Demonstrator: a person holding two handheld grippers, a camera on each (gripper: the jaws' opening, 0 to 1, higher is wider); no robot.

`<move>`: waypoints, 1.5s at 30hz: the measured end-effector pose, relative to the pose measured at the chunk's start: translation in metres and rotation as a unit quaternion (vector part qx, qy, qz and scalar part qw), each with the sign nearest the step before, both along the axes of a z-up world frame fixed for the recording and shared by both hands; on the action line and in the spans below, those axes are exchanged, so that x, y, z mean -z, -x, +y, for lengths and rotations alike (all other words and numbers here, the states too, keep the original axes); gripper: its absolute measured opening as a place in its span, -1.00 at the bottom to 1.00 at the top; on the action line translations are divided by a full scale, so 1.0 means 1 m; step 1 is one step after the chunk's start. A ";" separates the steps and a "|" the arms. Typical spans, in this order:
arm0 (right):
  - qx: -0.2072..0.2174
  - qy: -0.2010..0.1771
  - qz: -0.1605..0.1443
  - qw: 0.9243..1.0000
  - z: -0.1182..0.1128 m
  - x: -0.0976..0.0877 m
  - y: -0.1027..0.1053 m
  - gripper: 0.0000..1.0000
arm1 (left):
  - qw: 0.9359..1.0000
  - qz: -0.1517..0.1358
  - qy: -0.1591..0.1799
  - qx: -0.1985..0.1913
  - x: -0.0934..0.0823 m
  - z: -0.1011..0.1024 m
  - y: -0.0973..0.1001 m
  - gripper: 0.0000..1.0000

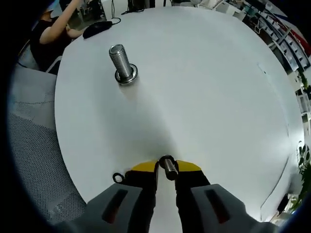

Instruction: Place the washer onto the threaded stud by aligning its center hole with the stud, sliding it down to the base, and recovering from edge contact or off-axis alignment until the washer reaches the visible bottom stop.

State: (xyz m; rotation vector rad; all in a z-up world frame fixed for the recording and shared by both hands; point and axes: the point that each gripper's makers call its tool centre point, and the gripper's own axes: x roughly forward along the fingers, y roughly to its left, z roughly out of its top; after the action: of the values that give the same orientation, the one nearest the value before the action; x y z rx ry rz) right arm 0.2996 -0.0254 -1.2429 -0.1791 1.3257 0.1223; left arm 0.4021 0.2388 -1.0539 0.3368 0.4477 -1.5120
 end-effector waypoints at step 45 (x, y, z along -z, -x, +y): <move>-0.019 0.013 0.007 1.000 -0.001 -0.007 0.048 -0.52 | 0.996 -0.069 -0.019 0.049 0.005 -0.003 0.012 -0.72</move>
State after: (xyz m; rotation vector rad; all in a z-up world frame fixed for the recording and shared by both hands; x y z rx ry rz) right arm 0.2519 -0.0263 -1.2359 -0.2260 1.3397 0.1377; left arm 0.3905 0.2360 -1.0584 0.4960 0.3538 -1.5656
